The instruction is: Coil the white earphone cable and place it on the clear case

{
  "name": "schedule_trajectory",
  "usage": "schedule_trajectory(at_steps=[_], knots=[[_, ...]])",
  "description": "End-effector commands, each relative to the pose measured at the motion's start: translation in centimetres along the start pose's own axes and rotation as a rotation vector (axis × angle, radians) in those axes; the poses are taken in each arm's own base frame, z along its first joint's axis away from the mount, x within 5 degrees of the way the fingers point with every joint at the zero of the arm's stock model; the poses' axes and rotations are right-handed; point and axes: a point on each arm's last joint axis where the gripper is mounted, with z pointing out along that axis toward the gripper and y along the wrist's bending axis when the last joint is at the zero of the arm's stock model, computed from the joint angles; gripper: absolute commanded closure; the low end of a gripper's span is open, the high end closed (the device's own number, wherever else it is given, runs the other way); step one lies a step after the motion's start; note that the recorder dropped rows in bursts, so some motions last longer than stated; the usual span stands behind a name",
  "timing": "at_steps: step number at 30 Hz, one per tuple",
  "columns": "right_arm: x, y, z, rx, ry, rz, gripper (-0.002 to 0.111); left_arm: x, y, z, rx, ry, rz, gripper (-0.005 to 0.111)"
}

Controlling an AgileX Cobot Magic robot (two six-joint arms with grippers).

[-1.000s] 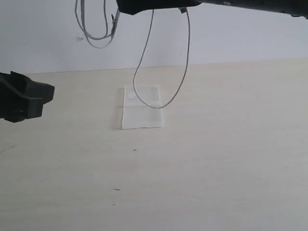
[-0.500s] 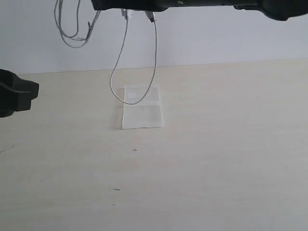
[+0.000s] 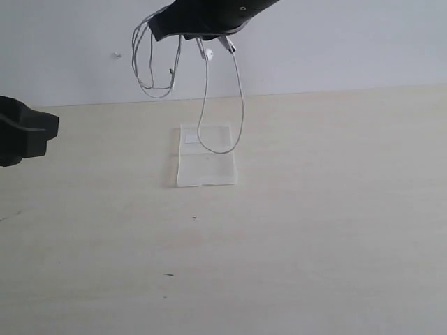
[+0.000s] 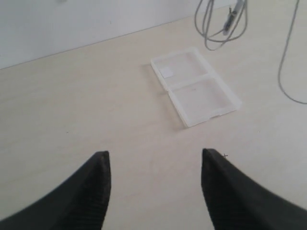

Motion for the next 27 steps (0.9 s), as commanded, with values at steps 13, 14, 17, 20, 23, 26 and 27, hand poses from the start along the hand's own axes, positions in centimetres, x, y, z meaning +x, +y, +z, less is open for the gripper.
schedule_trajectory(at_steps=[13,14,17,20,23,26,27], knots=[[0.9,-2.3,3.0,0.182,0.203,-0.098,0.108,0.0,-0.3,1.1,0.012,-0.006,0.019,0.052],[1.0,-2.4,3.2,0.190,0.210,-0.107,0.108,0.1,-0.3,1.3,0.011,0.003,0.020,0.052],[1.5,-2.7,3.6,0.223,0.240,-0.149,0.108,0.3,-0.4,2.0,0.008,0.031,0.024,0.052],[2.0,-3.1,3.9,0.252,0.293,-0.180,0.108,0.4,-0.5,2.6,0.017,0.035,0.027,0.052],[2.4,-3.2,4.1,0.264,0.321,-0.206,0.108,0.1,-0.8,2.8,0.043,-0.003,0.028,0.058],[2.1,-3.1,4.2,0.253,0.285,-0.198,0.108,-0.2,-1.0,2.9,0.062,-0.035,0.027,0.063],[1.9,-3.0,4.3,0.250,0.265,-0.191,0.108,-0.2,-1.0,3.0,0.064,-0.036,0.029,0.064]])
